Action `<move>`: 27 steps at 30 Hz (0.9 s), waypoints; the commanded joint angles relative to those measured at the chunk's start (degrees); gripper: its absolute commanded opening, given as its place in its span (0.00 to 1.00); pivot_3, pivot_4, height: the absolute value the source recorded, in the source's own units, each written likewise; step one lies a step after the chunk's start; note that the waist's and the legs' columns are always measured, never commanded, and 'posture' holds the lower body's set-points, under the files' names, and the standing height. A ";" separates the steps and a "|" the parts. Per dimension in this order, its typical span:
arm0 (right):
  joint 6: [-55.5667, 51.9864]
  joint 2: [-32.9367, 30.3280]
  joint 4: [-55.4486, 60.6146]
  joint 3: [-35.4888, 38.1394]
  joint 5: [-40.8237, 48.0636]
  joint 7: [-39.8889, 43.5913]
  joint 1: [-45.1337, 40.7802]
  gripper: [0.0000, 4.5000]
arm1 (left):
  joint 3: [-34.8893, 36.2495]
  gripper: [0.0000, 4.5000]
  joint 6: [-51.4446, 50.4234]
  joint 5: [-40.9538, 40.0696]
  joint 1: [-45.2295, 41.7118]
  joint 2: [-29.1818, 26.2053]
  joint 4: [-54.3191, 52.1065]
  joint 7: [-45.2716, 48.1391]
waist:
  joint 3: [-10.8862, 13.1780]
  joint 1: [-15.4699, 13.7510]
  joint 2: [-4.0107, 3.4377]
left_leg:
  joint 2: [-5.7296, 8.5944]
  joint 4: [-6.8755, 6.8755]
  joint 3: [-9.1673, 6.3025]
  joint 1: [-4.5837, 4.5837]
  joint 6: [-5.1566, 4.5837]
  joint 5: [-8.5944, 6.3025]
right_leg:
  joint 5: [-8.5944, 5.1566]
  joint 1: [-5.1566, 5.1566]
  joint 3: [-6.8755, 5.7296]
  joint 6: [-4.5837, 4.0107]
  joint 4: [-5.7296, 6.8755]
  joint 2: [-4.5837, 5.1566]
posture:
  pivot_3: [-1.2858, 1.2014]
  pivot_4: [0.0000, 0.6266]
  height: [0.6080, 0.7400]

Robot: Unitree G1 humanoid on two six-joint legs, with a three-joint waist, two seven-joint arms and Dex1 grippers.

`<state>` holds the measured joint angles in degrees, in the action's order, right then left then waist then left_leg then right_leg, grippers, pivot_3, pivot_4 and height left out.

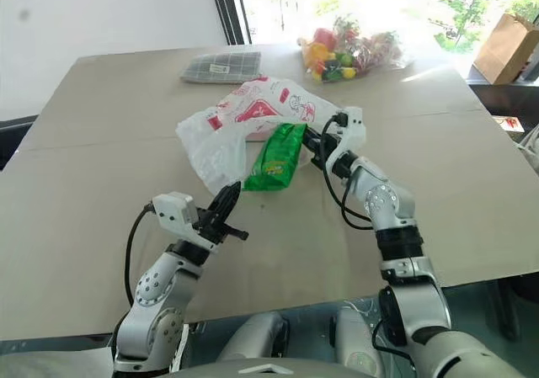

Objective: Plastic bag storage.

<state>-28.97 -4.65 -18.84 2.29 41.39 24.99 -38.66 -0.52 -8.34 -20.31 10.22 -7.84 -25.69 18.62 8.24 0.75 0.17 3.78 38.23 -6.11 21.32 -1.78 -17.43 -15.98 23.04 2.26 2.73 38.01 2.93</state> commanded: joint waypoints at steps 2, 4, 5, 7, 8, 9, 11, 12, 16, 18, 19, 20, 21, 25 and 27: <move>17.46 6.06 -23.65 8.29 -3.93 -5.39 -16.24 0.01 | -0.25 0.00 1.54 -0.20 0.78 -0.58 -2.65 0.86 | 0.02 1.34 -0.01 | 0.04 0.08 0.25 0.14 -0.01 0.00 | 0.02 0.27 0.07 0.02 0.13 0.00 | 0.52 0.24 1.00; 25.93 8.47 -30.54 10.14 -7.31 -10.70 -20.65 0.01 | -0.08 0.00 1.86 -0.08 1.03 -0.45 -2.48 0.50 | 0.01 1.71 -0.01 | 0.05 0.20 0.42 0.45 0.03 0.05 | 0.02 0.77 0.19 0.02 0.57 -0.01 | 0.52 0.24 1.00; 28.72 9.15 -32.65 10.91 -8.30 -11.67 -21.87 0.01 | -0.15 0.00 1.98 0.00 1.07 -0.38 -2.38 0.49 | 0.01 1.76 -0.02 | 0.02 0.19 0.41 0.43 0.05 0.05 | 0.01 0.78 0.17 0.00 0.60 -0.05 | 0.52 0.24 1.00; 33.42 10.18 -36.01 11.71 -10.56 -13.51 -23.83 0.01 | -0.19 0.00 2.10 0.11 1.17 -0.38 -2.37 0.55 | 0.01 1.79 -0.02 | -0.04 0.08 0.35 0.43 0.12 0.09 | 0.00 0.85 0.12 -0.01 0.61 -0.09 | 0.52 0.24 1.00; 34.29 10.55 -36.88 10.45 -12.47 -12.59 -24.27 0.01 | -0.12 0.00 2.13 0.10 1.24 -0.41 -2.42 0.56 | 0.01 1.78 -0.03 | -0.05 0.08 0.34 0.43 0.12 0.09 | 0.00 0.85 0.12 -0.02 0.63 -0.08 | 0.52 0.24 1.00; 35.00 10.79 -37.32 7.93 -15.45 -10.71 -24.21 0.01 | -0.04 0.00 2.17 0.08 1.28 -0.44 -2.41 0.55 | 0.01 1.79 -0.03 | -0.04 0.08 0.35 0.45 0.12 0.09 | 0.00 0.84 0.12 -0.02 0.62 -0.06 | 0.52 0.24 1.00; 33.64 10.92 -37.21 1.94 -21.08 -4.32 -22.73 0.14 | -0.03 0.00 2.29 0.11 1.24 -0.45 -2.20 0.54 | 0.01 1.88 -0.03 | 0.01 0.12 0.44 0.48 0.11 0.09 | 0.00 0.85 0.16 -0.01 0.61 -0.02 | 0.52 0.24 1.00; 31.68 10.28 -37.29 -1.46 -24.27 -1.57 -21.76 0.21 | -0.02 0.00 2.31 0.10 1.21 -0.50 -2.11 0.57 | 0.01 2.01 -0.03 | 0.01 0.16 0.47 0.48 0.10 0.08 | 0.00 0.85 0.18 -0.01 0.63 -0.01 | 0.52 0.24 1.00; 25.75 6.87 -30.23 -8.19 -27.50 12.11 -15.96 0.66 | -0.05 0.00 2.32 0.19 1.21 -0.69 -1.92 0.68 | 0.00 2.01 -0.04 | -0.02 0.17 0.38 0.46 0.10 0.08 | 0.00 0.84 0.17 -0.02 0.73 -0.03 | 0.52 0.24 1.00; 22.25 2.86 -23.29 -10.65 -28.30 17.78 -12.43 0.85 | -0.05 0.00 2.25 0.17 1.33 -0.80 -1.99 0.71 | 0.00 1.31 -0.04 | -0.02 0.19 0.32 0.50 0.11 0.09 | 0.00 0.84 0.18 -0.02 0.73 -0.01 | 0.52 0.24 1.00; 20.40 0.94 -19.30 -10.43 -27.45 19.49 -10.81 0.96 | -0.01 0.00 2.15 0.17 1.43 -0.90 -2.06 0.73 | 0.00 1.23 -0.04 | 0.02 0.30 0.23 0.59 0.10 0.08 | 0.00 0.83 0.14 -0.01 0.70 0.04 | 0.52 0.24 1.00; 18.90 -0.66 -15.90 -9.64 -26.41 20.38 -9.58 0.98 | 0.02 0.00 2.06 0.14 1.51 -0.99 -2.12 0.71 | 0.00 1.09 -0.04 | 0.05 0.31 0.23 0.62 0.10 0.08 | 0.00 0.83 0.13 -0.01 0.69 0.07 | 0.52 0.24 1.00; 17.94 -2.08 -12.80 -8.73 -25.38 21.21 -8.45 0.98 | 0.02 0.00 1.98 0.12 1.56 -1.08 -2.14 0.68 | 0.00 1.10 -0.04 | 0.08 0.35 0.21 0.63 0.09 0.08 | 0.00 0.80 0.12 -0.01 0.67 0.11 | 0.52 0.24 1.00; 19.54 -8.56 0.12 -4.51 -21.05 26.22 -2.41 0.98 | -0.05 0.00 1.65 0.06 1.47 -1.41 -1.96 0.77 | 0.00 1.39 -0.04 | 0.05 0.32 0.18 0.59 0.09 0.07 | 0.00 0.81 0.11 -0.01 0.67 0.06 | 0.52 0.24 1.00; 20.11 -11.62 4.88 -3.49 -21.03 27.03 0.40 0.98 | -0.11 0.00 1.61 0.09 1.25 -1.51 -1.68 0.83 | 0.00 1.43 -0.04 | 0.00 0.27 0.17 0.56 0.10 0.08 | 0.00 0.81 0.11 -0.01 0.68 0.02 | 0.52 0.24 1.00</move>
<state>-10.18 -15.35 -18.87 -2.39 19.40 50.76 -39.54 -0.56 -7.19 -20.28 11.50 -9.01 -26.19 19.04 8.24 2.18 0.13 3.78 38.49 -5.93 21.87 -1.68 -17.35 -15.98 23.85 2.39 2.72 38.69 2.94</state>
